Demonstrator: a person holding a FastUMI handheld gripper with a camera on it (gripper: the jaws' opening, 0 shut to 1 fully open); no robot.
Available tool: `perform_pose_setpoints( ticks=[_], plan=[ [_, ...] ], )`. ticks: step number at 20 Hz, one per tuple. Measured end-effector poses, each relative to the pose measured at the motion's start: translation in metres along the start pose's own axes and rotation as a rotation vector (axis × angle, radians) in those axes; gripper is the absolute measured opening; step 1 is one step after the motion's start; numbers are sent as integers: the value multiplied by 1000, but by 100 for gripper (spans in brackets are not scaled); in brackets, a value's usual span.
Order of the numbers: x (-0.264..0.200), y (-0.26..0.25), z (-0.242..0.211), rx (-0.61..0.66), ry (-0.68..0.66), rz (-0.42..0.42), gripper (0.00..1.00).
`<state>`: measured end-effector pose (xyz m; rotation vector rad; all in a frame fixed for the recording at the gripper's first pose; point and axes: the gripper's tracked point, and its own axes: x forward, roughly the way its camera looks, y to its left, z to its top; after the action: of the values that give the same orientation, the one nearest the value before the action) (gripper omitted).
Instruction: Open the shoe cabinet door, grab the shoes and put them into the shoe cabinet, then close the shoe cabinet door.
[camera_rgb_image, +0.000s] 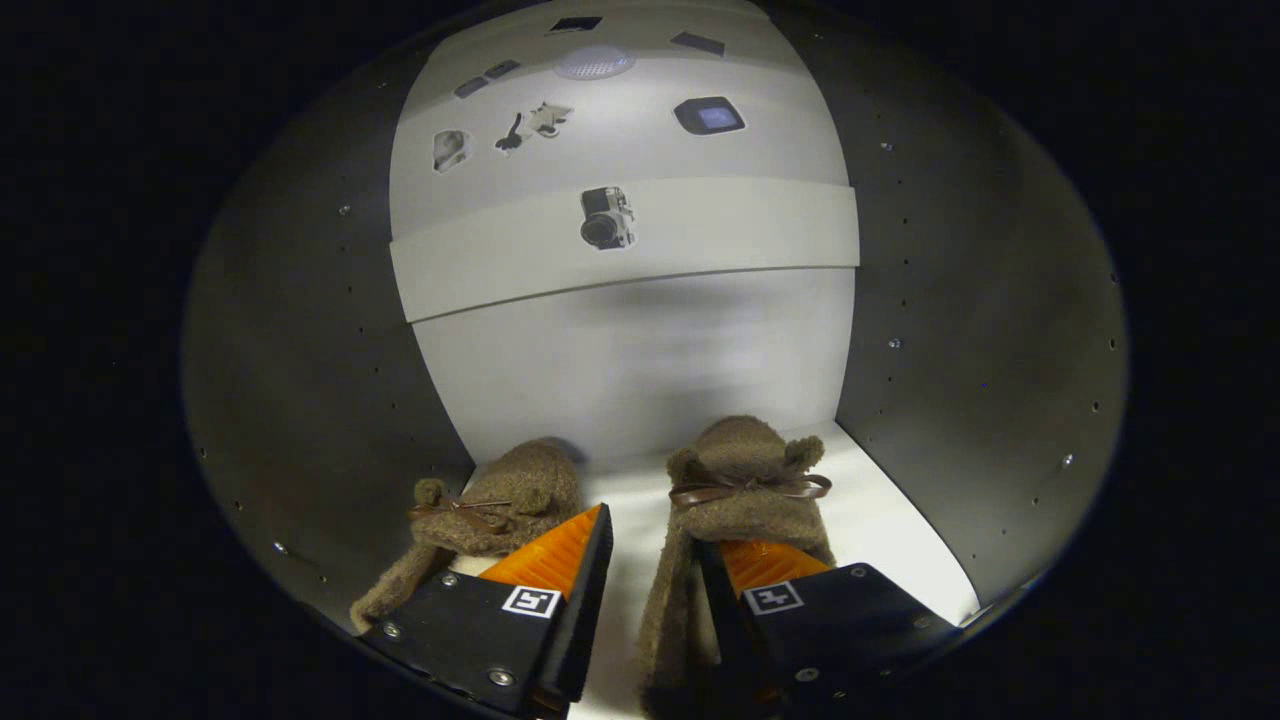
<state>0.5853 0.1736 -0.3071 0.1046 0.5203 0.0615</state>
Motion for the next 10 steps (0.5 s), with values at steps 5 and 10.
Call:
perform_pose_setpoints(
  ticks=[5,10],
  plan=[
    [-34,-5,1,20,-25,-10,54],
    [-83,-4,2,2,-72,-16,54]
  ],
)
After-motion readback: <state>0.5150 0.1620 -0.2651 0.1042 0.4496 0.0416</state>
